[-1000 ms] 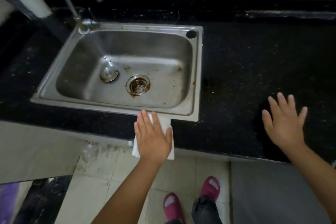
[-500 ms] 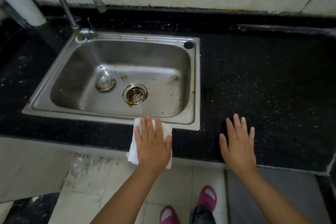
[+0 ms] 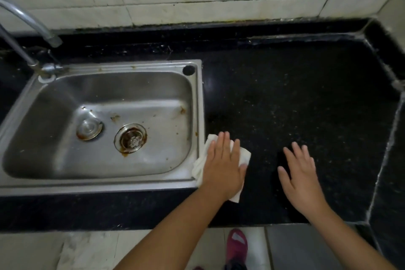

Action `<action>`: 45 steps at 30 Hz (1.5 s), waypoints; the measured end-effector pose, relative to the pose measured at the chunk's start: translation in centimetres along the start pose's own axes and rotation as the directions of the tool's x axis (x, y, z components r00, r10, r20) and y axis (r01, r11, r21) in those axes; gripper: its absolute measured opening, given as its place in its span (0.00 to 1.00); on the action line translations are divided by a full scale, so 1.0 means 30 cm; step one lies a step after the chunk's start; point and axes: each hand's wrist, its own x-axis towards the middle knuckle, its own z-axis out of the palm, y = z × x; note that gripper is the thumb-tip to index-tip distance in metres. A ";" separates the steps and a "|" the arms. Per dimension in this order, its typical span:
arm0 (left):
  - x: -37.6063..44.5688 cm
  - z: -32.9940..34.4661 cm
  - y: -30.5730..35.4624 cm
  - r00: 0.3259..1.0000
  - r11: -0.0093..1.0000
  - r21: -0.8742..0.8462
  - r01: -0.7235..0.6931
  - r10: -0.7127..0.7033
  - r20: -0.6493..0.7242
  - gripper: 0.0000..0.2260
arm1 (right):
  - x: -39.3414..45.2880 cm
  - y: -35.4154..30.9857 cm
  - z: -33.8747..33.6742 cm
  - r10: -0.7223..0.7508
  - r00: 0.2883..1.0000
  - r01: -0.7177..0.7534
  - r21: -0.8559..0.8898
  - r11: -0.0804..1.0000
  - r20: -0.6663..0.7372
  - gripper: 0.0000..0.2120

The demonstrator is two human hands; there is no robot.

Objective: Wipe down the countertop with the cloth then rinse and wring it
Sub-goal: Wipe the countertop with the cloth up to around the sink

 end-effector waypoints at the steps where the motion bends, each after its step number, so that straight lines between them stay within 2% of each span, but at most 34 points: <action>1: 0.042 -0.016 -0.009 0.999 1.000 -0.006 0.025 -0.025 0.044 0.40 | 0.027 0.003 -0.002 -0.006 0.999 0.008 -0.049 0.999 0.034 0.24; 3: 0.130 -0.042 -0.031 0.997 0.998 0.021 0.060 -0.060 0.038 0.38 | 0.097 -0.005 -0.012 -0.020 0.999 0.024 -0.111 0.994 0.044 0.25; 6: 0.262 -0.078 -0.067 0.991 0.993 0.035 0.114 -0.117 0.067 0.27 | 0.234 -0.030 -0.036 -0.047 0.999 0.049 -0.136 0.989 0.017 0.25; 9: 0.383 -0.107 -0.104 0.986 0.990 0.038 0.134 -0.137 0.094 0.26 | 0.375 -0.047 -0.050 -0.055 0.998 0.062 -0.184 0.981 0.042 0.25; 12: 0.484 -0.117 -0.141 0.986 0.989 0.022 0.144 -0.145 0.084 0.26 | 0.514 -0.056 -0.059 -0.020 1.000 0.022 -0.226 0.974 0.010 0.25; 15: 0.558 -0.122 -0.171 0.990 0.992 0.032 0.123 -0.124 0.061 0.28 | 0.589 -0.048 -0.036 0.047 0.998 -0.055 -0.273 0.960 -0.036 0.25; 17: 0.604 -0.125 -0.181 0.994 0.995 0.039 0.096 -0.098 0.048 0.32 | 0.596 -0.042 -0.014 0.021 0.995 -0.047 -0.277 0.960 -0.098 0.24; 20: 0.702 -0.152 -0.188 0.997 0.999 0.022 0.046 -0.048 0.057 0.26 | 0.590 -0.040 -0.004 0.050 0.991 -0.077 -0.233 0.970 -0.122 0.23; 23: 0.828 -0.193 -0.198 0.997 0.999 0.042 -0.031 0.028 0.068 0.25 | 0.598 -0.039 -0.009 0.037 0.992 -0.063 -0.216 0.974 -0.121 0.23; 26: 0.898 -0.241 -0.197 0.996 0.989 0.122 -0.087 0.090 -0.020 0.26 | 0.599 -0.036 -0.002 0.071 0.991 -0.095 -0.221 0.971 -0.111 0.23; 28: 0.868 -0.255 -0.201 0.993 0.990 0.109 -0.089 0.097 -0.065 0.24 | 0.598 -0.029 0.010 0.074 0.988 -0.106 -0.252 0.962 -0.135 0.24; 31: 0.766 -0.214 -0.233 0.995 0.996 0.041 -0.083 0.081 0.059 0.24 | 0.599 -0.025 0.029 0.072 0.984 -0.113 -0.260 0.959 -0.163 0.28; 34: 0.770 -0.182 -0.257 0.982 0.996 0.009 -0.087 0.085 0.170 0.25 | 0.603 -0.026 0.032 0.056 0.975 -0.121 -0.301 0.946 -0.215 0.28; 38: 0.918 -0.220 -0.209 0.972 0.991 -0.018 -0.135 0.136 0.190 0.26 | 0.604 -0.026 0.032 0.042 0.966 -0.129 -0.334 0.934 -0.255 0.35; 42: 1.022 -0.227 -0.165 0.966 0.987 -0.004 -0.158 0.155 0.204 0.26 | 0.605 -0.023 0.032 0.043 0.965 -0.135 -0.352 0.926 -0.257 0.28; 45: 1.058 -0.218 -0.155 0.960 0.981 -0.015 -0.192 0.191 0.204 0.23 | 0.610 -0.021 0.032 0.042 0.968 -0.131 -0.361 0.923 -0.246 0.33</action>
